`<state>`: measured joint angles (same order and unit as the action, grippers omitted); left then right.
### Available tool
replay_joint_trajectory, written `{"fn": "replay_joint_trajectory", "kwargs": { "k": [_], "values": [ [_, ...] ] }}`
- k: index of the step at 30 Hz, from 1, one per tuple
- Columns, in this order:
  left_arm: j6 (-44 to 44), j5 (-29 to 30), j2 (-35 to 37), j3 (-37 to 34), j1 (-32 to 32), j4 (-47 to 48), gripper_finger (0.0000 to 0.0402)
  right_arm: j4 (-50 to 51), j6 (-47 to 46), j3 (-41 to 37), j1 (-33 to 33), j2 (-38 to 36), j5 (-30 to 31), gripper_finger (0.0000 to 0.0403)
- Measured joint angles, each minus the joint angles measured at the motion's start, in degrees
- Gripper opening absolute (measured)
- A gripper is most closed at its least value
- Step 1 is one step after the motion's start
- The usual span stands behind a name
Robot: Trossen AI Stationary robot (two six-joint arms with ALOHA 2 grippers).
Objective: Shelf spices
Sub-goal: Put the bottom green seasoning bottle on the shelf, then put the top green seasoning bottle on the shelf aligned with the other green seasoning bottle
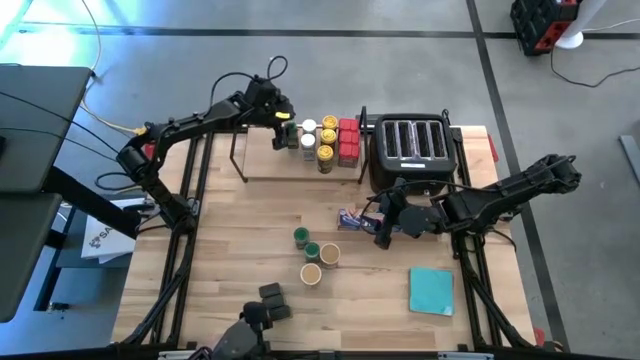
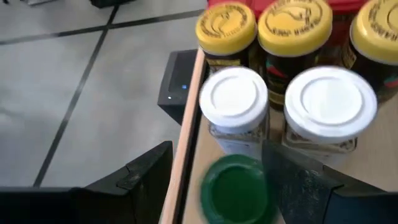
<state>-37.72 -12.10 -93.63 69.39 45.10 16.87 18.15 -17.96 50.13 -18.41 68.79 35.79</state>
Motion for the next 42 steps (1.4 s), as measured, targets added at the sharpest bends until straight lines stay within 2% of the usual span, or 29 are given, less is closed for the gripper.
{"fn": "replay_joint_trajectory", "kwargs": {
  "k": [6,10,13,17,20,24,29,35,42],
  "values": [
    [1.06,1.05,3.73,2.15,-0.94,7.03,0.0241,0.02,0.23,0.01,0.00,0.00,0.00,0.0243],
    [4.56,5.98,8.92,1.45,-3.04,16.09,0.0241,0.04,0.02,0.02,0.00,0.00,0.00,0.0243],
    [8.20,6.24,14.87,-1.93,-7.47,20.60,0.0241,0.07,-0.58,0.02,0.00,0.00,0.00,0.0243],
    [17.18,9.25,24.46,-10.31,-17.77,19.29,0.0241,0.08,-1.25,0.02,0.00,0.00,0.24,0.0243],
    [26.07,14.58,31.27,-17.63,-27.69,14.56,0.0241,0.07,-1.28,0.02,0.00,0.00,0.26,0.0243],
    [37.09,21.10,37.73,-27.98,-40.74,2.17,0.0241,0.04,-0.83,0.02,0.00,0.02,0.33,0.0243],
    [45.82,27.21,38.91,-38.84,-52.04,-12.22,0.0241,0.01,-0.44,0.02,0.00,0.04,0.43,0.0243],
    [52.49,27.46,34.43,-48.40,-55.70,-25.64,0.0241,0.00,-0.44,0.02,0.00,0.04,0.44,0.0243],
    [50.33,25.74,28.30,-51.24,-55.67,-37.50,0.0259,-1.71,-0.43,0.02,0.14,0.04,0.44,0.0243]
  ]
}}
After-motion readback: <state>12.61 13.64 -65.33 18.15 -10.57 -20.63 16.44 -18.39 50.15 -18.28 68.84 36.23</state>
